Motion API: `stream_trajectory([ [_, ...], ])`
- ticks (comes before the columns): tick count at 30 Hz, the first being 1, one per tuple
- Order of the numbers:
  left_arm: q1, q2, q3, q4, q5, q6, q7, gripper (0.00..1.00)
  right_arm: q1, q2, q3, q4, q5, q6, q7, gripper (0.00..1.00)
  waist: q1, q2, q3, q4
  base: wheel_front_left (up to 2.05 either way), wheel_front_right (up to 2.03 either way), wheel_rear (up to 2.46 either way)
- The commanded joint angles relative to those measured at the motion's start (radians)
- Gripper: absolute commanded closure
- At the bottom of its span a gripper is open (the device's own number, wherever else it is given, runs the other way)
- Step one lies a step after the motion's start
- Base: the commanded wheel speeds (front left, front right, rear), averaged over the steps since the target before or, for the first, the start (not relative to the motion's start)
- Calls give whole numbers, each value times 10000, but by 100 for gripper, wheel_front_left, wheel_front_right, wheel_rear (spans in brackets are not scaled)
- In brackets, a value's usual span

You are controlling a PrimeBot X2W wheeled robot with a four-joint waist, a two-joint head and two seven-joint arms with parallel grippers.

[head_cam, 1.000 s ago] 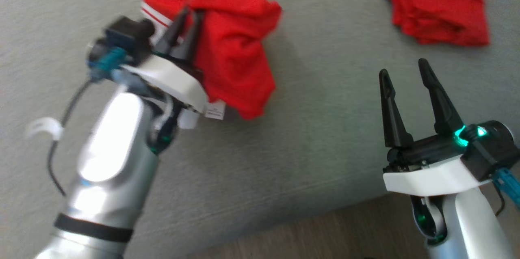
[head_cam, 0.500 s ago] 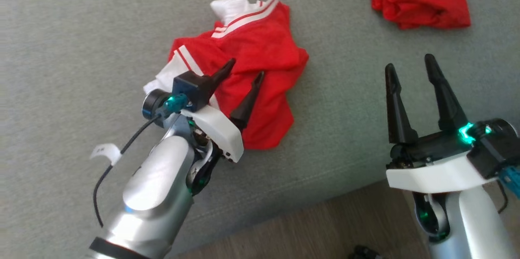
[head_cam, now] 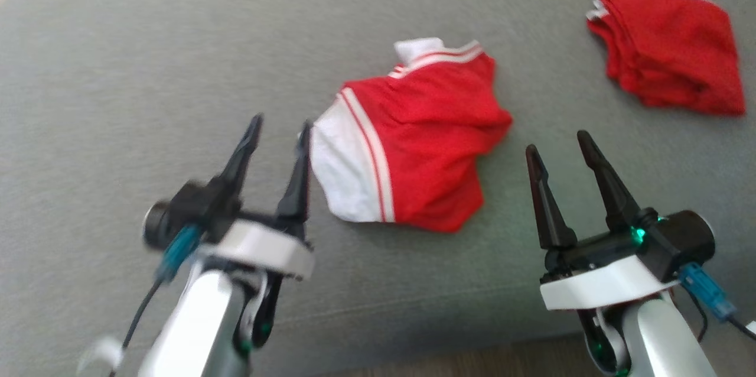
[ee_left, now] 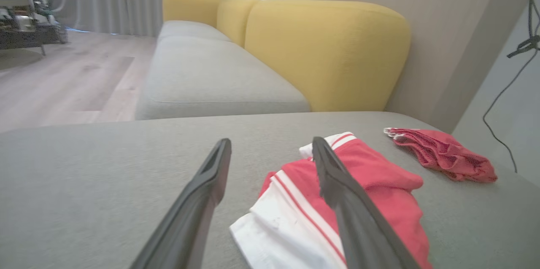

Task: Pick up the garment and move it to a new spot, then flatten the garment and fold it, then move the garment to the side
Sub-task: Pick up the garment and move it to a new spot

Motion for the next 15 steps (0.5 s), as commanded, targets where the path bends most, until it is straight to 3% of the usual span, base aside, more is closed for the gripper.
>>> stream_trajectory([
  [1, 94, 86, 550, -652, 145, 135, -113, 0, -34, 43, 178, -258, -29, -4, 6, 0, 1, 0, -618, 647, 0, 0, 0],
  [8, 2236, -130, 1378, -1854, 879, 357, -116, 0, 587, 43, -31, 140, -60, -4, 6, 0, 1, 0, -1405, 1311, 0, 0, 0],
  [15, 3688, -384, 2077, -2320, 1463, 441, -117, 0, 1174, 43, -281, 155, -189, -4, 6, 0, 1, 0, -1654, 1469, 0, 0, 0],
])
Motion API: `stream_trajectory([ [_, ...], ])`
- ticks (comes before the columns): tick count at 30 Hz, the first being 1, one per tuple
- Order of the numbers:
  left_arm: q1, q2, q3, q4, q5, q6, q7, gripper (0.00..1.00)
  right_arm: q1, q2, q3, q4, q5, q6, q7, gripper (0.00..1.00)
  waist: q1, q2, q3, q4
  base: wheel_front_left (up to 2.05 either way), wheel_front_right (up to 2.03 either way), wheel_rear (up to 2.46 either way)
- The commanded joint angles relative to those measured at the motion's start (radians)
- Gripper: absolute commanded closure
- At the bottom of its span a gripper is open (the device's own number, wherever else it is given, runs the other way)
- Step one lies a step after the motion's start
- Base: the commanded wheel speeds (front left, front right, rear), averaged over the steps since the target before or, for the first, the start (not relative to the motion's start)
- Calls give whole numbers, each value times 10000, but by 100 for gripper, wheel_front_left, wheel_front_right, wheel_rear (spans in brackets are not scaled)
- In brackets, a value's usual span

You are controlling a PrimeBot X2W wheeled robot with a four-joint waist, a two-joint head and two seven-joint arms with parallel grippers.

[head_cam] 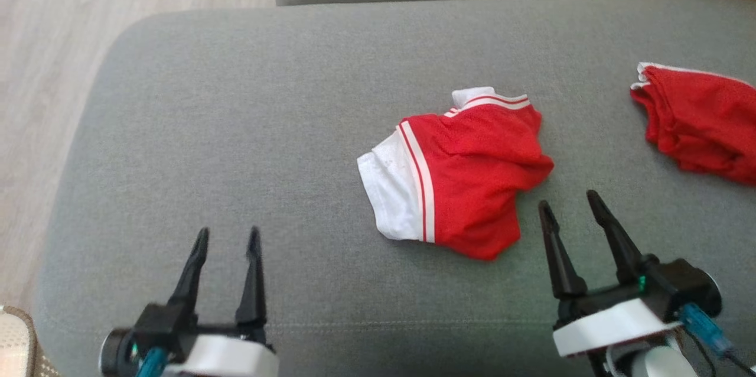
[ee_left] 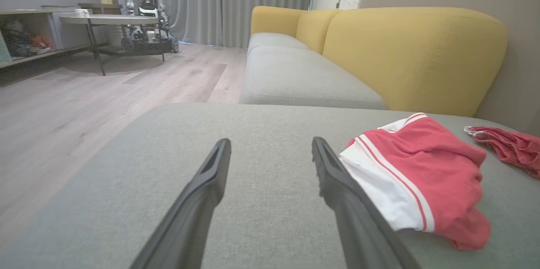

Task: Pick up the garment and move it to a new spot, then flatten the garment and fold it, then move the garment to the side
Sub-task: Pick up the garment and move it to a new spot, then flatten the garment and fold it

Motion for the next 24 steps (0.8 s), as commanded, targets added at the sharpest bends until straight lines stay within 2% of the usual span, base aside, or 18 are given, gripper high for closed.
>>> stream_trajectory([
  [1, -195, -108, 448, -487, 172, 105, -77, 0, -27, 22, 112, -331, -57, -4, -21, 0, 1, -1, -87, 56, 0, 0, 0],
  [11, 305, -274, 822, -775, 496, 156, -77, 0, 434, 22, 14, -294, -17, -4, -21, 0, 1, -1, -306, 43, 0, 0, 0],
  [20, 358, -309, 977, -624, 554, -57, -77, 0, 482, 22, 189, -213, -20, -4, -21, 0, 1, -1, -443, -144, 0, 0, 0],
  [24, 31, -312, 847, -410, 702, -323, -78, 0, 434, 22, 314, -203, -33, -4, -21, 0, 1, -1, -302, -339, 0, 0, 0],
])
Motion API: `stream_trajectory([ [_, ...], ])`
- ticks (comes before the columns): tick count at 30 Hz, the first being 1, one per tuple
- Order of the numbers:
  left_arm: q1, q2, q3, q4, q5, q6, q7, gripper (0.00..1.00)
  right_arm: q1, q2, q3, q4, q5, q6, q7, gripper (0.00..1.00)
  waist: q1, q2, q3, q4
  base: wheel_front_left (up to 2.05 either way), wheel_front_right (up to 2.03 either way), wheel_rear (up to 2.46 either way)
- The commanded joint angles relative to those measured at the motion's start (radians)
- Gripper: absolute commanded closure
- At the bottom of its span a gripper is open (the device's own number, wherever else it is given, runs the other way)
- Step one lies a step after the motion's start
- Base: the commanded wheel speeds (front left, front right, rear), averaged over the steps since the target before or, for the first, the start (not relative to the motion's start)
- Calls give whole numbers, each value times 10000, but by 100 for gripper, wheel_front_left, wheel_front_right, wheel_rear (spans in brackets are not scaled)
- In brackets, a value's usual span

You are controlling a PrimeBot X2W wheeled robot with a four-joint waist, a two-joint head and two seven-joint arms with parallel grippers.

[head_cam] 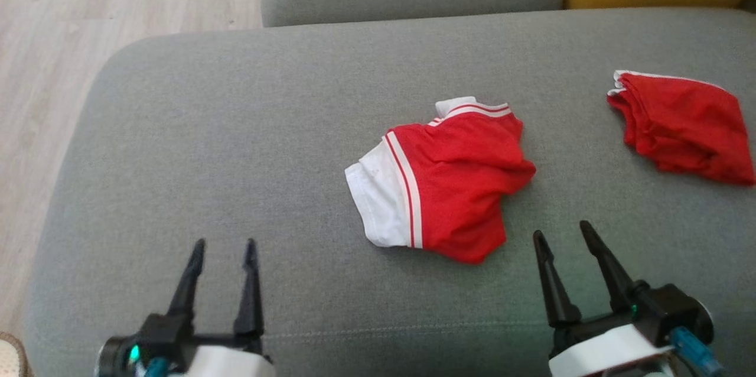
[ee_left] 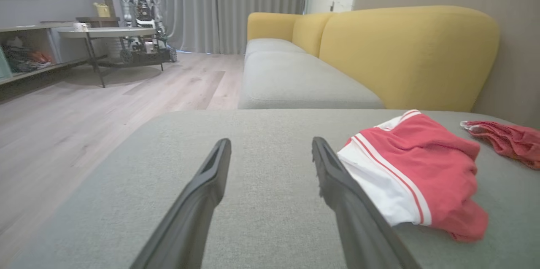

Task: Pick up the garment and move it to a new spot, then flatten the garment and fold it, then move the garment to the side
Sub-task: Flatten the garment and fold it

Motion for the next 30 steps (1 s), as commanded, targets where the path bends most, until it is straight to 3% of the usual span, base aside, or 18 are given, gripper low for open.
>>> stream_trajectory([
  [1, -724, -81, 180, -185, 126, -124, -78, 0, -312, -30, 313, -279, -76, -4, -23, 0, 1, -1, 157, -129, 0, 0, 0],
  [4, -1673, -81, -79, 243, 253, -575, -78, 0, -444, -30, 417, -311, -180, -4, -23, 0, 1, -1, 518, -323, 0, 0, 0],
  [8, -3311, 147, -540, 1213, -83, -2039, -78, 0, -748, -30, 711, -255, -264, -4, -23, 0, 1, -1, 1052, -713, 0, 0, 0],
  [10, -4191, 595, -849, 1721, -252, -2433, -78, 0, -965, -30, 725, -289, -291, -4, -23, 0, 1, -1, 1380, -936, 0, 0, 0],
  [17, -7222, 2167, -2439, 3368, -1769, -2601, 243, 0, -1671, -30, 625, -527, -48, -4, -23, 0, 1, -1, 2853, -1817, 0, 0, 0],
  [30, -10310, 2577, -5356, 5782, -2967, -2604, 666, 0, -2308, -30, 445, -787, -218, -4, -23, 0, 1, -1, 4278, -2055, 0, 0, 0],
])
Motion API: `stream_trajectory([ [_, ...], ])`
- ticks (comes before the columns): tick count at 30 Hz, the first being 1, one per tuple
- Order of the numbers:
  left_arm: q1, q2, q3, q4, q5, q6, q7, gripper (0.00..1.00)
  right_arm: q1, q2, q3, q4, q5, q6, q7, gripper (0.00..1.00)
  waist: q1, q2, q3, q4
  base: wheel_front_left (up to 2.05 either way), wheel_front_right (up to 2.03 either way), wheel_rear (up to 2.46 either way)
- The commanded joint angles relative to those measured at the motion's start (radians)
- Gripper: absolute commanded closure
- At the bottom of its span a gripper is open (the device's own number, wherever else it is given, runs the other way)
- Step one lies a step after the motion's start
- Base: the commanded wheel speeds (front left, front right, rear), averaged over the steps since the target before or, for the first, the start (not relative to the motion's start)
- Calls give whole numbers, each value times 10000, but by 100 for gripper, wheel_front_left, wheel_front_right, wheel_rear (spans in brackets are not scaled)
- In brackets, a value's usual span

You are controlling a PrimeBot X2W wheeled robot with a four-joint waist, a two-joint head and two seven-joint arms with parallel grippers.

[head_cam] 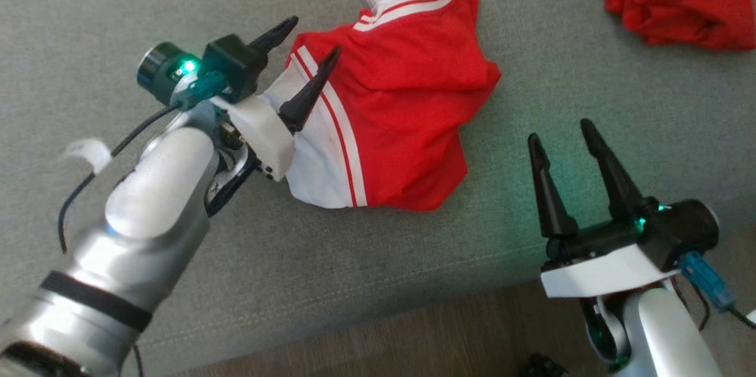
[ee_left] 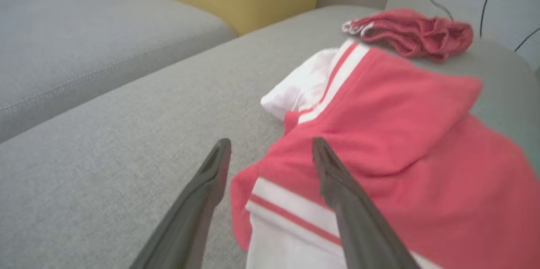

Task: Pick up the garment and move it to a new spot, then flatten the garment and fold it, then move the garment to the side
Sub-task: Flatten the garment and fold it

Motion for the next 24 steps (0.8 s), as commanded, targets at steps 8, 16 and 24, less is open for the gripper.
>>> stream_trajectory([
  [8, -905, 669, -1514, 319, -1216, 12, 323, 83, -215, -60, 194, -314, -124, -4, -24, 0, -3, 0, -42, -16, 0, 0, 0],
  [16, -1239, 898, -2545, 189, -2304, 12, -44, 100, -55, -60, 287, -159, 64, -4, -24, 0, -3, 0, -589, -36, 0, 0, 0],
  [24, -2005, 738, -2357, -2067, -5175, 12, 798, 100, -126, -60, 585, 32, 477, -4, -24, 0, -3, 0, -1409, -440, 0, 0, 0],
])
